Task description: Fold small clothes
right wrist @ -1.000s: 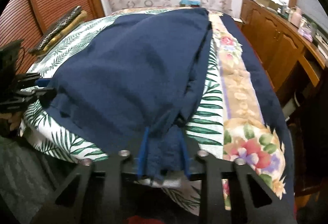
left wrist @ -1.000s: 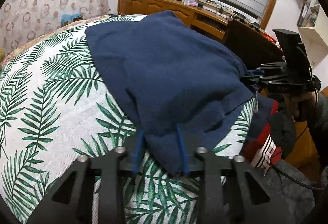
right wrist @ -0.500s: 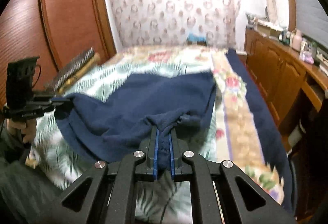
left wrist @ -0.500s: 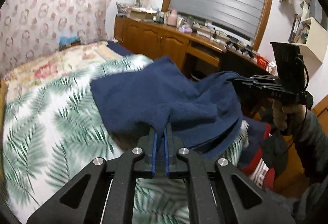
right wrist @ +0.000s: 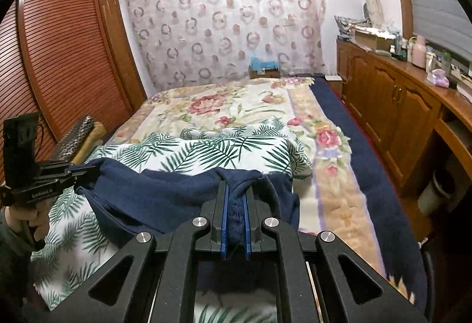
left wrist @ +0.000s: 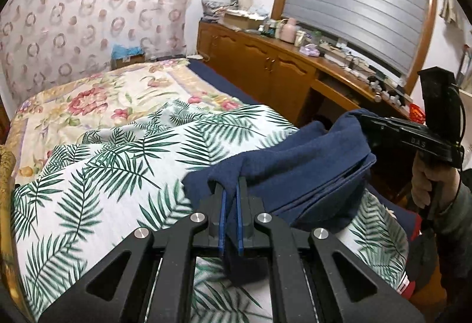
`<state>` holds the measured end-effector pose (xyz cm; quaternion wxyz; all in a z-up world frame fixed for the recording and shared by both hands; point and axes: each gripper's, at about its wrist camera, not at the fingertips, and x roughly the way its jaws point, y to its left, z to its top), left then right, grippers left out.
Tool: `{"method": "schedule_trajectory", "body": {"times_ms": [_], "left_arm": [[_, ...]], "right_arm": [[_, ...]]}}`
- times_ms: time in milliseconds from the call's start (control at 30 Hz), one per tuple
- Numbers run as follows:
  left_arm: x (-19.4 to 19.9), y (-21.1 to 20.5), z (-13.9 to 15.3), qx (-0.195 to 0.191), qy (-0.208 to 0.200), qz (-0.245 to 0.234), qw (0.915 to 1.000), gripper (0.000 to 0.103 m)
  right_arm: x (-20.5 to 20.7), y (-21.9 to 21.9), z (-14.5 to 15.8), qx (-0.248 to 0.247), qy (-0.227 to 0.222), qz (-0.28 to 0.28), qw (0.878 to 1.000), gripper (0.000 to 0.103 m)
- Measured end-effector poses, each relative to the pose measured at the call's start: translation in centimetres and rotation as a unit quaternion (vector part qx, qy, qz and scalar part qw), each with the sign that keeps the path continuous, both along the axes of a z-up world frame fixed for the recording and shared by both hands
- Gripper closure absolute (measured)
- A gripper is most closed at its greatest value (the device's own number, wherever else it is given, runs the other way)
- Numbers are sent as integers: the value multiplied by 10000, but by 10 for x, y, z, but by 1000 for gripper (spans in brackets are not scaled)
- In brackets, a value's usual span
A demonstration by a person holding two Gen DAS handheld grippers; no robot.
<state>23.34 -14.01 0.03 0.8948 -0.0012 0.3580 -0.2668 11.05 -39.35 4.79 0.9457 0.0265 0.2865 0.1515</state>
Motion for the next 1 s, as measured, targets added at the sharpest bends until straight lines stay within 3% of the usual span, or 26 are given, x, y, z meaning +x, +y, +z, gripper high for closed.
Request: {"method": "schedule_trajectory", "body": {"times_ms": [267,367,433,533,567,633,767,1000], "left_arm": [[28,-3,-22,230,287,-29,9993,96],[28,-2,-20,229,402,-80,9989,93],[20,0,-13,230,276,-132,9993,67],[10,4,-6,219,145,-250,9993,54],[7,5,-5,257,144,-277,9992,51],[1,8,-7,267,192,-358,9988,36],[-6,7,-24,416,369,-465,9974,34],[22,0,-43,408,587,-289,9970,34]], "right_arm": [[30,6,-1,-133,264,-59,9995,95],[36,5,11,-248,263,-54,9993,87],[30,8,19,-457,182,-29,9988,86],[23,3,29,-447,31,-2,9990,74],[20,1,32,-453,8,25,9990,63],[11,-4,34,-542,-57,-1,9985,55],[1,-18,26,-550,-76,25,9985,51],[30,-13,1,-613,430,324,9967,51]]}}
